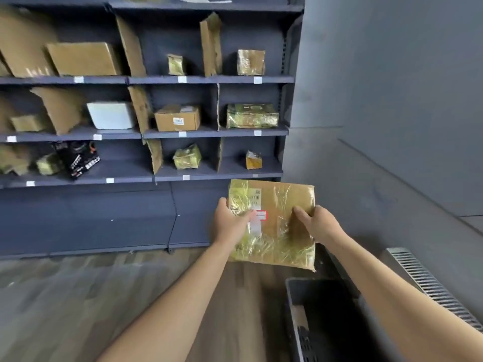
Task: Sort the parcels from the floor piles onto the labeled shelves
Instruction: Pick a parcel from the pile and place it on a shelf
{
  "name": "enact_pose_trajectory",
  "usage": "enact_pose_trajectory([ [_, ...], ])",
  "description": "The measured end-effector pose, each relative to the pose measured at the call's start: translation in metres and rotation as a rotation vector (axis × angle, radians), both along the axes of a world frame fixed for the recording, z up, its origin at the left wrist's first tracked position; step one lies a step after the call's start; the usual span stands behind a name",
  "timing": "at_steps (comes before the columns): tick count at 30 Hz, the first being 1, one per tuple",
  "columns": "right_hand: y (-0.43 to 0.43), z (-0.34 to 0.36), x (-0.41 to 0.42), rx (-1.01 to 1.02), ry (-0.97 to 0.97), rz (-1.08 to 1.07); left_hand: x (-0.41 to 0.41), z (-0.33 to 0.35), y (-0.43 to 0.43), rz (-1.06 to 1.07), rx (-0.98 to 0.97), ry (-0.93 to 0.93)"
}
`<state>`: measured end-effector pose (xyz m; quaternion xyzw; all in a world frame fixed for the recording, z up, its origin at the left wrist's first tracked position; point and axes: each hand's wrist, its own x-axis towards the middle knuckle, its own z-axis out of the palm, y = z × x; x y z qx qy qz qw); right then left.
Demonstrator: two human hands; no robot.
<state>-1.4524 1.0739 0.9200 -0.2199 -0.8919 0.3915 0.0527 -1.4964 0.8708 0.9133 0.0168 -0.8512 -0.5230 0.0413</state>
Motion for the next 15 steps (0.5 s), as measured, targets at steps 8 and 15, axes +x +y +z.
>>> enact_pose_trajectory([
  [8, -0.109, 0.012, -0.071, 0.09, 0.012, 0.122, -0.054, -0.009, -0.109, 0.092, -0.076, -0.04],
  [15, -0.225, -0.007, -0.149, 0.088, -0.031, 0.114, -0.122, -0.04, -0.227, 0.011, -0.14, -0.153],
])
